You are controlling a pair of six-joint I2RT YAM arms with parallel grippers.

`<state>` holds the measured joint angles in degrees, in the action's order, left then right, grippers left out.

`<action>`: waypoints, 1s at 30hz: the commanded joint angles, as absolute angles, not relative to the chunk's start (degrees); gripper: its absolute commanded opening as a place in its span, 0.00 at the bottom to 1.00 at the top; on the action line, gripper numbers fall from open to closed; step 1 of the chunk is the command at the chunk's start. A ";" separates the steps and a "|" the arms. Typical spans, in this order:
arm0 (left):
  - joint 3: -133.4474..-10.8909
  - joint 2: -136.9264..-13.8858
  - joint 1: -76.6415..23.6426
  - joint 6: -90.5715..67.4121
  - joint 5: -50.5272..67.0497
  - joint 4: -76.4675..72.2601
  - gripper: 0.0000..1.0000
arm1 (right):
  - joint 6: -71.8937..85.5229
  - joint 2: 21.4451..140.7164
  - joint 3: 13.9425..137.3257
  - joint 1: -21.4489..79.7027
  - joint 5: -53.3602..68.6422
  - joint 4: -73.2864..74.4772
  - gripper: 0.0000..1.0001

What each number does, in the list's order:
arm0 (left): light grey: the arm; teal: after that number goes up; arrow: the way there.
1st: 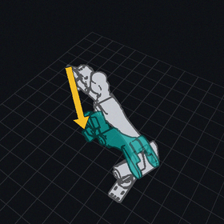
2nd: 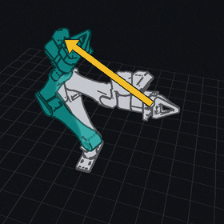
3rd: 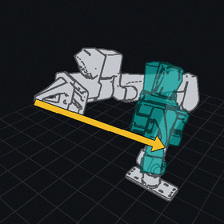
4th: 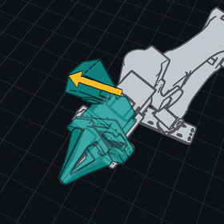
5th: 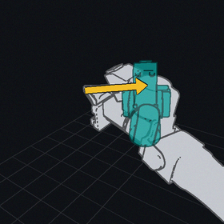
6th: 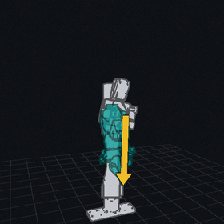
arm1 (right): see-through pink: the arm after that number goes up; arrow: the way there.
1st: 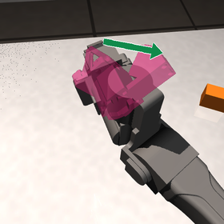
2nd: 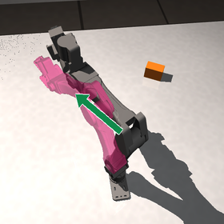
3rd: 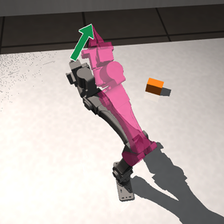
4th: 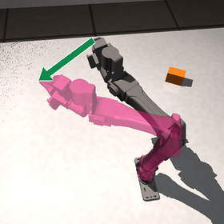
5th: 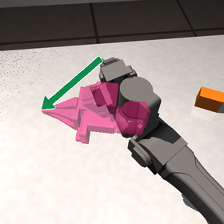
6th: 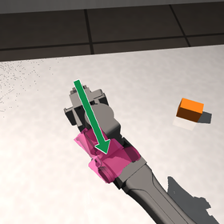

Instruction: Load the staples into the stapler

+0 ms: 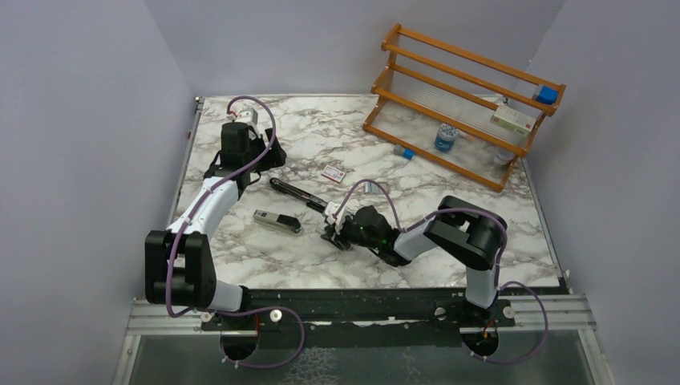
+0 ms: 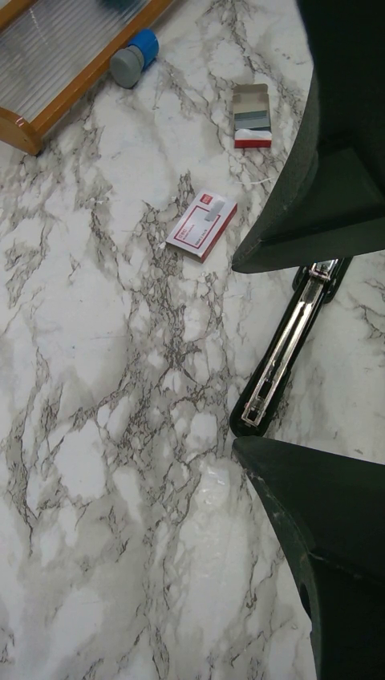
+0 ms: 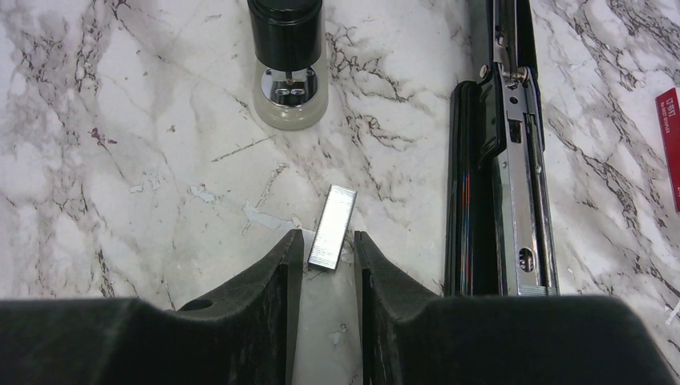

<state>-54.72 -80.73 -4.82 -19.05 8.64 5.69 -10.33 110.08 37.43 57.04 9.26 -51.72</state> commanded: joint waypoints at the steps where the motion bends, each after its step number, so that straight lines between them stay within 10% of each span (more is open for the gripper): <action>1: -55.11 -81.16 -4.22 -19.07 10.20 4.31 0.78 | -10.38 114.69 35.66 57.30 8.26 -39.75 0.32; 30: -55.21 -80.08 -3.71 -20.35 5.22 6.68 0.78 | -8.83 105.96 42.65 57.24 10.89 -30.63 0.01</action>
<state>-54.72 -81.34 -4.27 -19.27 9.15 5.80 -8.95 108.97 40.01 57.06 9.02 -46.24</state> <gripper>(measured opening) 0.777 0.170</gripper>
